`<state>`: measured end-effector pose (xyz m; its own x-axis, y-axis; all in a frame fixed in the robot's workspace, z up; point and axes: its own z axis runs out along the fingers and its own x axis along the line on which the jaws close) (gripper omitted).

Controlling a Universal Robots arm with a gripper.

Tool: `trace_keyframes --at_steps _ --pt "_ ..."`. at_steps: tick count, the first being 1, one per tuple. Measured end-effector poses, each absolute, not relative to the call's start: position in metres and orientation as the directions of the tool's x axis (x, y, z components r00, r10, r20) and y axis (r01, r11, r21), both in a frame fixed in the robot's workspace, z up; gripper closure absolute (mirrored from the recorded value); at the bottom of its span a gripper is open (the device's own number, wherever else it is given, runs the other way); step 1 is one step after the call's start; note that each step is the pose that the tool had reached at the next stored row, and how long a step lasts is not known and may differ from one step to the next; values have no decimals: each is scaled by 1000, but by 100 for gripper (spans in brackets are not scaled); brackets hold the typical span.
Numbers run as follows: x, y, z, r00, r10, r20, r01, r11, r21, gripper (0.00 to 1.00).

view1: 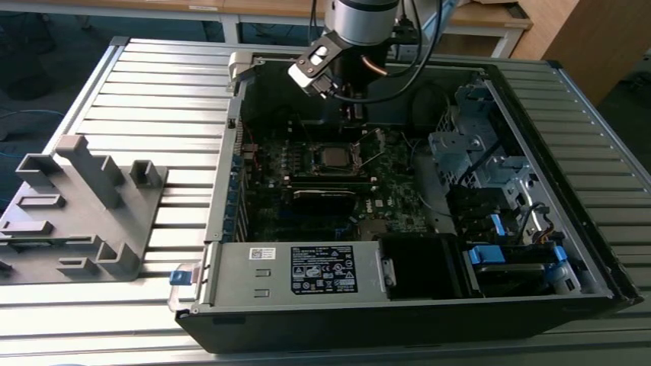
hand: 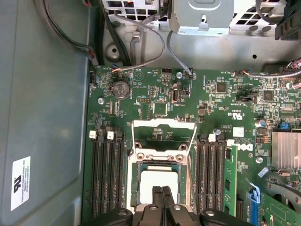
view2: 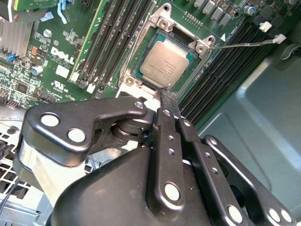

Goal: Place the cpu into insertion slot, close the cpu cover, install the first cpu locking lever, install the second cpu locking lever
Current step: 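Close the cpu cover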

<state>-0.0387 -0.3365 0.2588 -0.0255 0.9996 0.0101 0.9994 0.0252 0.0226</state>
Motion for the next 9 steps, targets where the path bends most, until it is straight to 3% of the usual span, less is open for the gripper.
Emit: trace_keyframes --at_steps 9 --pt "-37 -336 259 -25 1000 10 999 25 23 89"
